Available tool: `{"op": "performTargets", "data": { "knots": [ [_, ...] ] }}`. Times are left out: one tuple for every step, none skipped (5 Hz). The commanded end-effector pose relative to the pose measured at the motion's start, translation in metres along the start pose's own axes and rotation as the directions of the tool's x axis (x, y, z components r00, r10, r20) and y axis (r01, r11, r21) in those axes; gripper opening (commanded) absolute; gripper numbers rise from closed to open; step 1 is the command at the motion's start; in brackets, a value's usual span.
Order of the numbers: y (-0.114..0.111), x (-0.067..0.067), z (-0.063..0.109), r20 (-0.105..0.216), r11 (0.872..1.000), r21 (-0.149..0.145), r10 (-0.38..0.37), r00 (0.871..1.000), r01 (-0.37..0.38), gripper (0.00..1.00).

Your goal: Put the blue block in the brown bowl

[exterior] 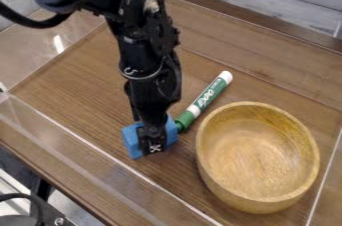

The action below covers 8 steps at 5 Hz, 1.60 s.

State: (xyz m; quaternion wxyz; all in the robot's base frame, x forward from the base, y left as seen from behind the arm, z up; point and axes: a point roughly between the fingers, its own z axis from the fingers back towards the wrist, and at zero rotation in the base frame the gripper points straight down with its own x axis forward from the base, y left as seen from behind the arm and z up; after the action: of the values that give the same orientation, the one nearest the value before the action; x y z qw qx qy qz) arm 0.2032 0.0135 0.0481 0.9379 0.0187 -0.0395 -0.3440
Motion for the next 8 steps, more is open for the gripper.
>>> {"op": "performTargets", "data": {
  "knots": [
    [0.006,0.004,0.006,0.044,0.999,0.032,0.01,0.999,-0.012,1.0],
    [0.006,0.004,0.002,0.054,0.999,0.031,0.013,0.998,-0.014,1.0],
    [0.005,0.003,0.0,0.062,0.999,0.028,0.017,0.998,-0.019,1.0],
    [0.005,0.003,-0.002,0.068,0.999,0.023,0.023,0.997,-0.025,1.0],
    [0.005,0.003,-0.005,0.07,0.999,0.014,0.029,0.997,-0.03,0.0],
    [0.005,0.002,-0.008,0.074,0.999,0.006,0.038,0.997,-0.038,0.0],
    [0.005,0.001,-0.01,0.078,0.999,-0.002,0.047,0.996,-0.047,0.0],
    [0.005,0.001,-0.012,0.082,0.998,-0.011,0.057,0.995,-0.056,0.0]
  ]
}}
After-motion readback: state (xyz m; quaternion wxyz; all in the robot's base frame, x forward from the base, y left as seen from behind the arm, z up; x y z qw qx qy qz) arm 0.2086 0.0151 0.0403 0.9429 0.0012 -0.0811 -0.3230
